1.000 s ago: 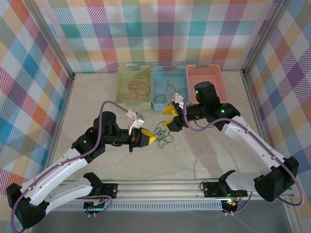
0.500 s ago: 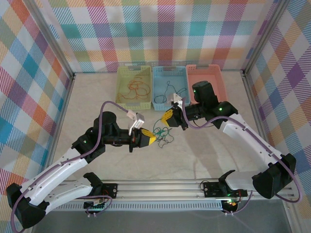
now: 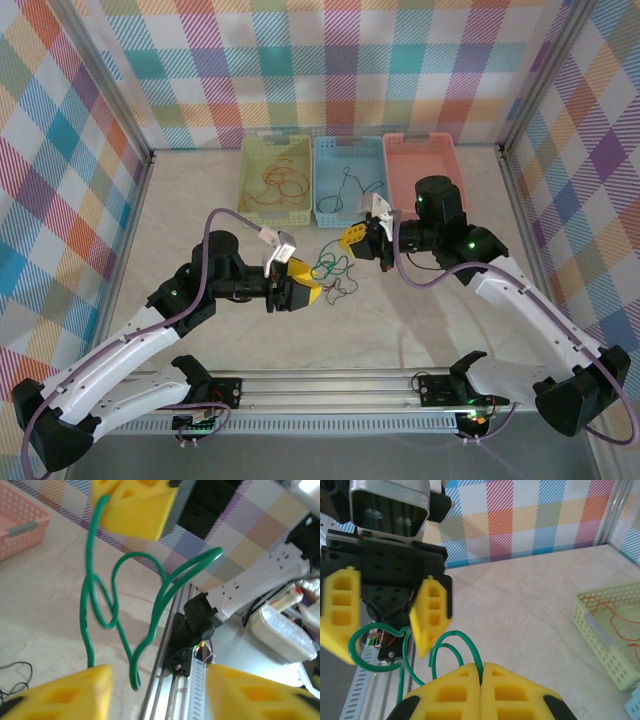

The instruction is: Untangle the cables

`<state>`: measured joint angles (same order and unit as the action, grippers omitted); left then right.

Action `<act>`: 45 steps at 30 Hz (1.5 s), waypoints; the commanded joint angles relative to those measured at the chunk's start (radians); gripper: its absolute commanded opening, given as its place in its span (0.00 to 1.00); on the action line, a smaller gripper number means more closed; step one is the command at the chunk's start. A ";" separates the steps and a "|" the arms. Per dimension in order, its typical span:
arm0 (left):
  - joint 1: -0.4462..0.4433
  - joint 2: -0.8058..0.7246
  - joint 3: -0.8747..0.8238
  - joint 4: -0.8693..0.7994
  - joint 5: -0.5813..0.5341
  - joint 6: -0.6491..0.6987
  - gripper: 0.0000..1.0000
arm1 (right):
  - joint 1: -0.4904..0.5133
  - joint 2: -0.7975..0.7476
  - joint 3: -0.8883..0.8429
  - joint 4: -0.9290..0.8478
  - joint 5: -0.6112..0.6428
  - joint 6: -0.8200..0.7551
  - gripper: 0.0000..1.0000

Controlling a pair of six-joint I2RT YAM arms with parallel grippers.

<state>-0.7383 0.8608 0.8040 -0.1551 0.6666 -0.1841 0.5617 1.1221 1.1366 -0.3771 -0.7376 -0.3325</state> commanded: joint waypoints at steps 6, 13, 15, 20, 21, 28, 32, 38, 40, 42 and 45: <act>-0.013 -0.077 -0.052 0.018 -0.093 -0.037 0.75 | -0.026 -0.031 -0.029 0.094 0.008 0.104 0.00; -0.013 -0.112 -0.140 0.089 -0.131 -0.048 0.81 | -0.055 -0.029 -0.040 0.127 -0.045 0.224 0.00; -0.013 -0.111 -0.152 0.111 -0.139 -0.036 0.81 | -0.059 -0.026 -0.043 0.141 -0.065 0.272 0.00; -0.013 -0.103 -0.163 0.155 -0.175 -0.001 0.77 | -0.060 -0.011 -0.043 0.155 -0.092 0.318 0.00; -0.012 -0.097 -0.161 0.167 -0.175 -0.001 0.77 | -0.060 -0.009 -0.044 0.156 -0.094 0.322 0.00; -0.012 -0.040 -0.120 0.224 -0.124 -0.015 0.73 | -0.061 -0.001 -0.044 0.155 -0.111 0.326 0.00; -0.013 -0.017 -0.106 0.232 -0.125 -0.014 0.68 | -0.060 0.001 -0.044 0.152 -0.117 0.322 0.00; -0.013 0.001 -0.091 0.217 -0.141 -0.011 0.60 | -0.061 -0.001 -0.047 0.153 -0.129 0.311 0.00; -0.012 -0.005 -0.089 0.208 -0.155 -0.002 0.58 | -0.061 0.001 -0.046 0.152 -0.131 0.308 0.00; -0.013 -0.012 -0.086 0.206 -0.159 0.006 0.55 | -0.062 0.001 -0.044 0.149 -0.134 0.307 0.00; -0.013 -0.019 -0.080 0.200 -0.168 0.009 0.50 | -0.061 0.002 -0.046 0.148 -0.134 0.303 0.00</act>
<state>-0.7395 0.8597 0.6857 0.0296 0.5102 -0.1978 0.5087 1.1183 1.0981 -0.2504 -0.8371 -0.0151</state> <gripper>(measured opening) 0.512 0.062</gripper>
